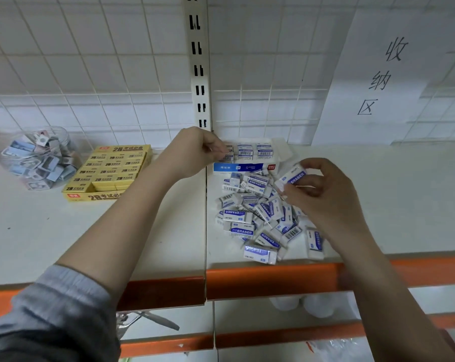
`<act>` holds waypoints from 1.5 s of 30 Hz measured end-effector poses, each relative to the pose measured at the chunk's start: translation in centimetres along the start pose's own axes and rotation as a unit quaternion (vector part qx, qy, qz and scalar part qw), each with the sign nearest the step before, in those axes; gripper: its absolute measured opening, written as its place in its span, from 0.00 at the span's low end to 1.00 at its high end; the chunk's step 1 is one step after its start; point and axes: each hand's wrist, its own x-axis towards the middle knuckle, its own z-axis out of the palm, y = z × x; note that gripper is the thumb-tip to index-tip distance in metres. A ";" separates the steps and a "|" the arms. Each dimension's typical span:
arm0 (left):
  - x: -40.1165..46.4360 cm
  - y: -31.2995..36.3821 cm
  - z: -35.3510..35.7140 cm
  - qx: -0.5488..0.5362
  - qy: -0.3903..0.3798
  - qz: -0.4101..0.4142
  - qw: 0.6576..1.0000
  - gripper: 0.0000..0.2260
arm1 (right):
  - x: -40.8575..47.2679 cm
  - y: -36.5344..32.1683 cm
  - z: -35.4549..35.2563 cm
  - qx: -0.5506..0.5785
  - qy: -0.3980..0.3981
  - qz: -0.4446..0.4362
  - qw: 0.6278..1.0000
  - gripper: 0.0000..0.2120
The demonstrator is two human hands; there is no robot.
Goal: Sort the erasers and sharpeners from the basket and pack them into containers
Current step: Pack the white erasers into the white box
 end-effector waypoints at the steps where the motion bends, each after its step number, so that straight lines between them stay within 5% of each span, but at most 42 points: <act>1: -0.8 0.3 -0.2 0.003 -0.001 -0.012 1.000 0.05 | -0.1 0.0 -0.1 0.006 -0.008 0.003 1.000 0.16; 7: -6.2 1.6 0.6 -0.028 -0.002 -0.115 0.993 0.08 | -0.7 -0.3 -0.4 -0.007 -0.024 -0.028 0.999 0.14; 15: -8.2 1.4 2.6 -0.057 -0.041 -0.141 0.988 0.10 | -1.6 -0.1 -0.9 0.024 -0.044 -0.027 0.998 0.14; 22: -8.2 1.7 3.2 -0.059 0.002 -0.151 0.987 0.04 | -1.7 0.3 -1.4 0.021 -0.041 -0.001 0.999 0.13; 34: -10.7 2.1 1.9 -0.148 0.102 -0.154 0.972 0.09 | 2.6 -0.6 -1.4 -0.095 -0.033 -0.076 0.992 0.08; 45: -12.1 2.0 1.2 -0.268 0.136 -0.152 0.942 0.14 | 11.7 0.6 2.0 -0.249 -0.153 -0.070 0.954 0.14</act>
